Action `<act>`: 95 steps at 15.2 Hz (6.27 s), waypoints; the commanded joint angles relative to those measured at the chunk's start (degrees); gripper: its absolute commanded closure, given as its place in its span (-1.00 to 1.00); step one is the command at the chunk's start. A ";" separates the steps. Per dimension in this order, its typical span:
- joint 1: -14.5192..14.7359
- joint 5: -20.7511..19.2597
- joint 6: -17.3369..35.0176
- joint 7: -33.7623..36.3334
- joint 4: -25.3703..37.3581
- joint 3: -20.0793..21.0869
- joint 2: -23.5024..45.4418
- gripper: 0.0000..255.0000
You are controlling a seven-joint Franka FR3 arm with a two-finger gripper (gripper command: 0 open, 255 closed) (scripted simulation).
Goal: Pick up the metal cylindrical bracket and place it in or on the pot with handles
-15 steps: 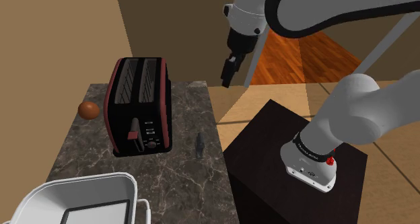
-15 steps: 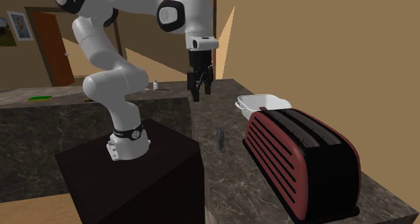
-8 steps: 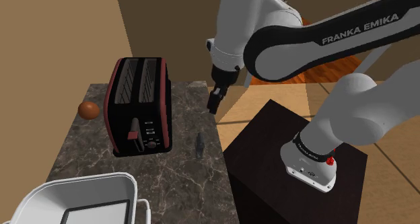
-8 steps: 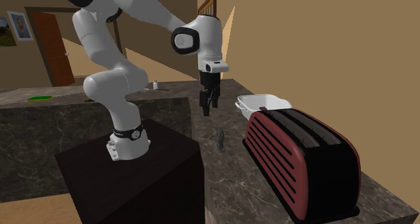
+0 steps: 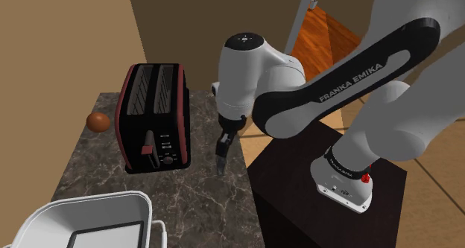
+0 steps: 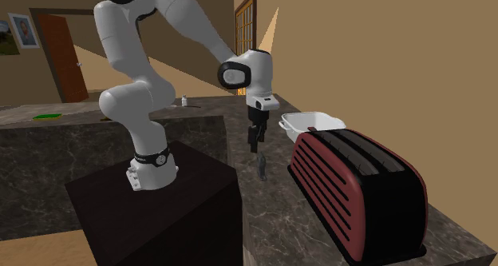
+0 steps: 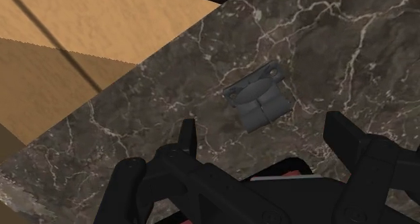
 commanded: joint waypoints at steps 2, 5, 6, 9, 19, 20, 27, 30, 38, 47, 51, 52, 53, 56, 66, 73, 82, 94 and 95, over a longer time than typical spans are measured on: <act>-0.40 -1.89 3.44 2.50 0.58 1.77 4.33 -1.00; -1.09 -3.75 6.42 3.88 0.06 2.32 7.03 -1.00; -1.33 -4.50 7.41 4.43 -0.09 2.48 7.98 -1.00; -1.96 -6.80 9.94 6.09 -0.38 2.78 10.51 -1.00; -1.93 -6.80 9.93 6.09 -0.38 2.76 10.51 1.00; -1.90 -6.75 9.91 6.10 -0.40 2.78 10.46 1.00; -1.72 -5.84 8.97 5.39 -0.28 2.68 9.51 1.00; -1.07 -3.41 6.00 3.60 0.10 2.31 6.62 1.00; 0.45 0.39 -1.94 0.62 1.80 0.73 -0.13 1.00; 1.45 2.07 -10.60 -1.03 4.76 -1.16 -6.08 1.00; 1.69 2.33 -14.30 -1.46 6.40 -1.96 -8.19 1.00; 1.74 2.37 -15.20 -1.54 6.85 -2.16 -8.67 1.00; 1.78 2.40 -16.11 -1.63 7.30 -2.35 -9.13 1.00; 1.87 2.42 -18.78 -1.83 8.73 -2.91 -10.40 1.00; 1.97 1.81 -25.07 0.86 16.02 -1.84 -9.65 1.00; 1.70 -3.14 -25.47 12.54 29.09 6.34 3.27 1.00; 6.94 -17.94 -30.63 29.93 51.04 12.82 25.14 1.00; 34.39 -35.52 -52.10 39.38 104.16 7.05 60.10 1.00; 38.04 -36.62 -55.45 38.49 112.47 5.83 64.22 1.00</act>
